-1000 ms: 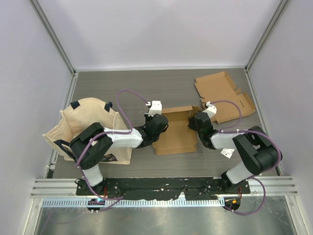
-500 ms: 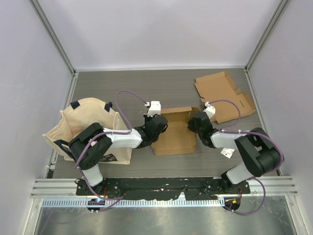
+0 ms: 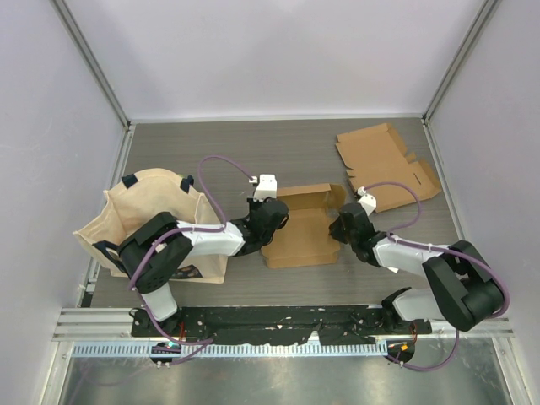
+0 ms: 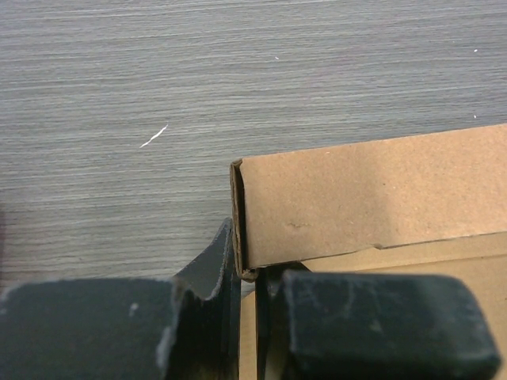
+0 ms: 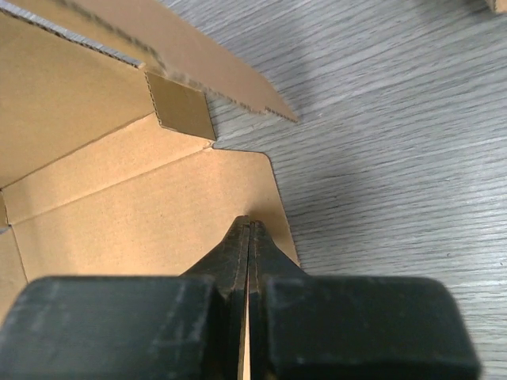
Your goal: Fold the paper box
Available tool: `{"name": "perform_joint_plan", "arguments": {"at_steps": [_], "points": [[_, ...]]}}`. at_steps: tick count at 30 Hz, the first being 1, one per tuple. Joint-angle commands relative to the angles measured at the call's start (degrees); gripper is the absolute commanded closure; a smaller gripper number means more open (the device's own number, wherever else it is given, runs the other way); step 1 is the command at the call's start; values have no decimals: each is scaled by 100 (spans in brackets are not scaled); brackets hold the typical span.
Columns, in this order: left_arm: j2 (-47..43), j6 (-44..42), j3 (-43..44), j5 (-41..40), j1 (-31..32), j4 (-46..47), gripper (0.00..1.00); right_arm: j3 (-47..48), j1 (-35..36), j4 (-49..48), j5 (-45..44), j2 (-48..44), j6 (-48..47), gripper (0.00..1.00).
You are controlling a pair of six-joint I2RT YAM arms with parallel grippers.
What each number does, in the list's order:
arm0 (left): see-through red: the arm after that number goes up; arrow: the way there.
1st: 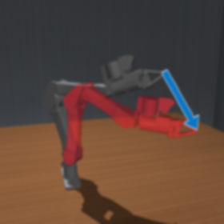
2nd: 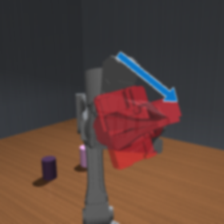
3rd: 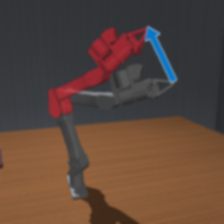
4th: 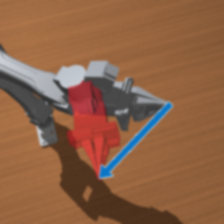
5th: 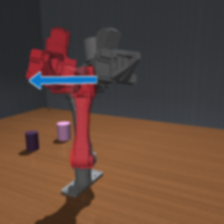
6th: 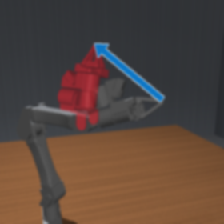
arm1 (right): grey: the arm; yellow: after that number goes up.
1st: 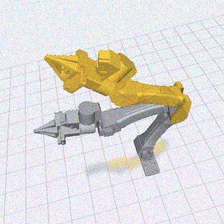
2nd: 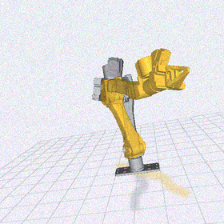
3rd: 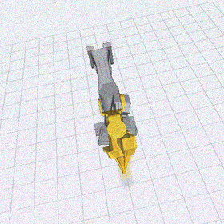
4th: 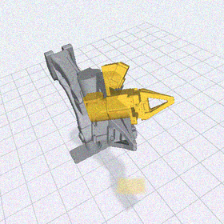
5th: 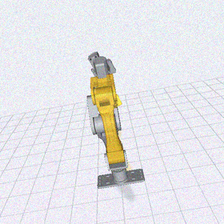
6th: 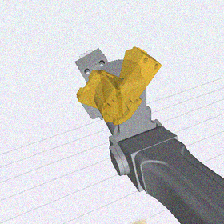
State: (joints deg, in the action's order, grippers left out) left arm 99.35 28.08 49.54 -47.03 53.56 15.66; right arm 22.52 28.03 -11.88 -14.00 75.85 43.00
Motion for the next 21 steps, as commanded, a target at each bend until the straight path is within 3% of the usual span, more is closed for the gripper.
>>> {"name": "perform_joint_plan", "arguments": {"at_steps": [1, 6, 9, 10, 13, 17, 21], "points": [[-153, -56, -146, -8, 23, -133, 100, 24, 18, 624, -699, 158, 226, 99], [-109, -83, -138, 36, 23, -81, 100, 331, 18, 1108, -587, -395, -72, 93], [-109, -100, -137, 44, 14, -72, 100, 516, -60, 1353, -727, -1010, -476, 74], [-118, -109, -146, 44, 23, -63, 100, 612, -218, 1355, -727, -1220, -695, 58], [-109, -144, -120, 36, 14, -45, 100, 797, -508, 1337, -534, -1266, -1056, 46], [-100, -171, -155, 44, 23, -2, 100, 1157, -737, 1223, -332, -925, -2091, 44], [-82, -162, -173, 62, 14, 25, 100, 1307, -773, 593, 150, -643, -2559, 46]]}}
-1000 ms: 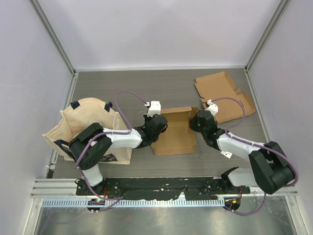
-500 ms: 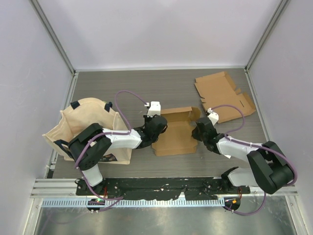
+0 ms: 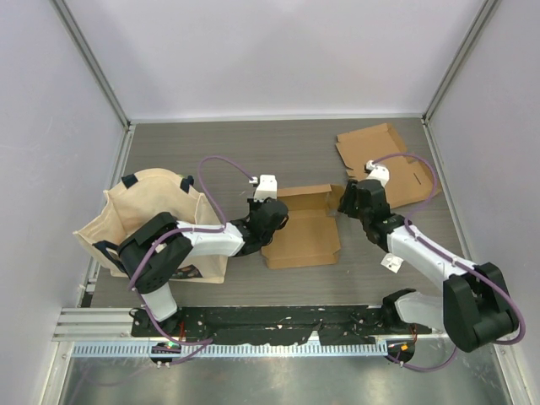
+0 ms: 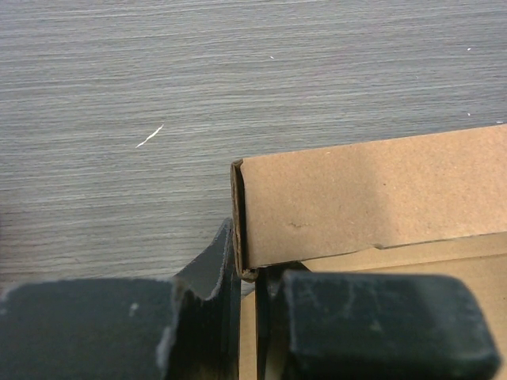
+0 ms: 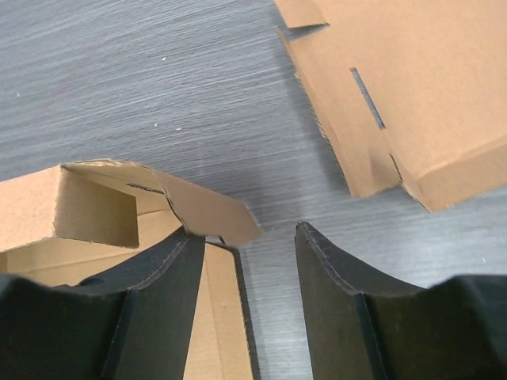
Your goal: Fold the paper box
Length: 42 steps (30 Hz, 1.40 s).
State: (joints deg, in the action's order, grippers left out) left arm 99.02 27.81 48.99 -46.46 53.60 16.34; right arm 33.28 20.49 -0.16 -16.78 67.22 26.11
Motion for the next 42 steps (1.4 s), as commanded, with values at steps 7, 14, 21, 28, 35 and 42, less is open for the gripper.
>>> {"name": "perform_joint_plan", "arguments": {"at_steps": [7, 14, 21, 28, 35, 42], "points": [[-111, -171, -118, -13, 18, -43, 100, 451, 43, -459, 800, 283, -564, 79], [-50, -153, -65, 23, 18, -43, 100, 732, 324, 489, 439, 54, 227, 99], [-50, -118, -39, 49, 10, -69, 100, 856, 614, 755, 166, 309, 1255, 99], [-120, -145, -74, 31, 18, -113, 100, 1207, 755, 965, -370, 432, 861, 99], [-225, -57, 58, 154, 18, -447, 97, 1041, 763, 755, -107, 415, 870, 99], [-699, -118, -47, 224, 10, -500, 71, 698, 781, 342, -309, 257, 299, 99]]}}
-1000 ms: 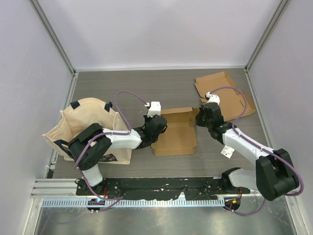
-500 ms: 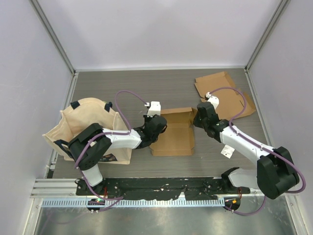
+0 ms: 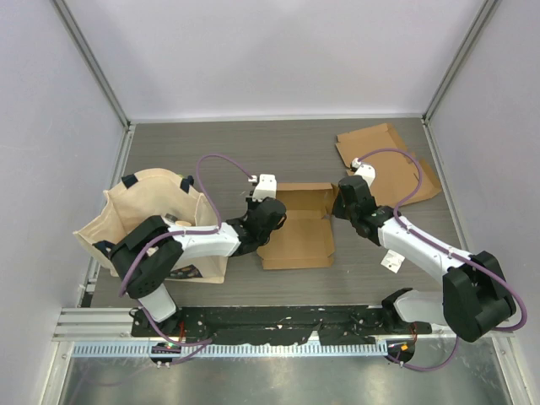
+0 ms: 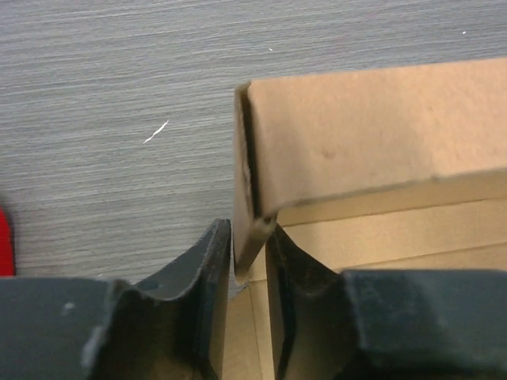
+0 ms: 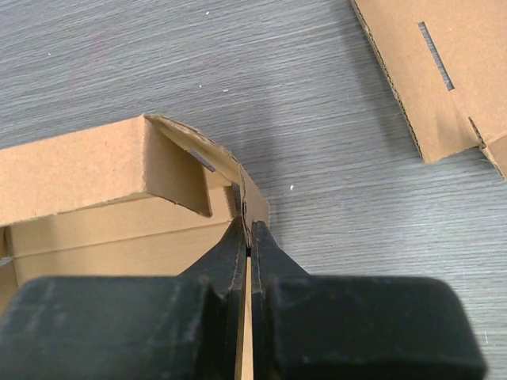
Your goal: Fold the paper box
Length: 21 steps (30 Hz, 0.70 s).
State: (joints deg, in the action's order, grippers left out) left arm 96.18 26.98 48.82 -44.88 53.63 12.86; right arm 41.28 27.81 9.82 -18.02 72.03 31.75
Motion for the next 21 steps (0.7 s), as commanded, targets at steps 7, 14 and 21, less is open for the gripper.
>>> {"name": "perform_joint_plan", "arguments": {"at_steps": [7, 14, 21], "points": [[-933, 9, -311, 339, 16, -152, 50, -286, 40, -859, -211, -312, -459, 99], [-1707, 589, -952, 1305, 191, -110, 61, -357, 49, -1123, -246, -268, -652, 99], [-445, 598, -875, 2080, 807, 1833, 95, -234, 84, -1018, -202, -321, -564, 99]]}}
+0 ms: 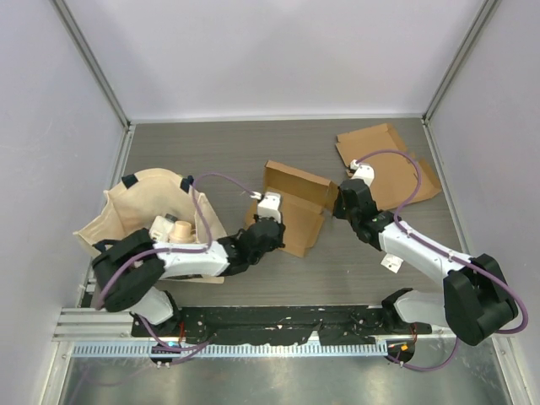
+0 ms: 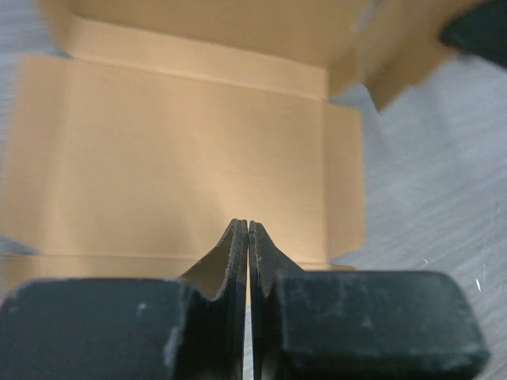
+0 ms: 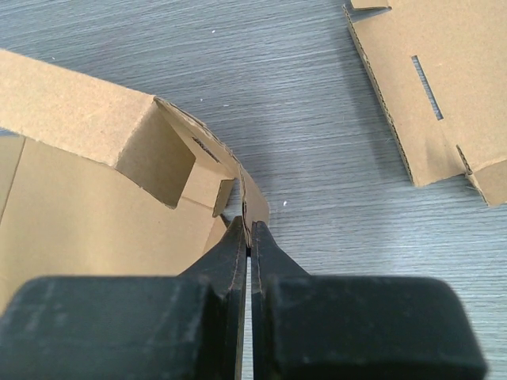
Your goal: Fold the paper box
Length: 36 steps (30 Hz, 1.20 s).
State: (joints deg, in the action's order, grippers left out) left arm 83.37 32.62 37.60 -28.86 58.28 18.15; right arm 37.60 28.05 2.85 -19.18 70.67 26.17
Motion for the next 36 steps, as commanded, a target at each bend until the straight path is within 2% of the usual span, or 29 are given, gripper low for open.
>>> {"name": "perform_joint_plan", "arguments": {"at_steps": [1, 3, 9, 21, 30, 36], "points": [[1047, 34, 595, 591, 359, 1305, 98, 133, 69, -320, -95, -194, -24, 99], [1540, 69, 1062, 759, 377, 1174, 100, 159, 86, -320, -130, -186, -51, 99], [2418, 43, 1644, 751, 403, 1287, 100, 142, 95, -320, -104, -203, -69, 99], [3264, 289, 1829, 557, 377, 1191, 100, 423, 139, 40, -16, -19, 291, 99], [3343, 447, 1531, 654, 333, 1515, 100, 634, 367, 462, -551, 429, 2426, 96], [3335, 526, 1329, 794, 263, 1858, 100, 836, 1114, 602, -1428, 965, 3525, 90]]}}
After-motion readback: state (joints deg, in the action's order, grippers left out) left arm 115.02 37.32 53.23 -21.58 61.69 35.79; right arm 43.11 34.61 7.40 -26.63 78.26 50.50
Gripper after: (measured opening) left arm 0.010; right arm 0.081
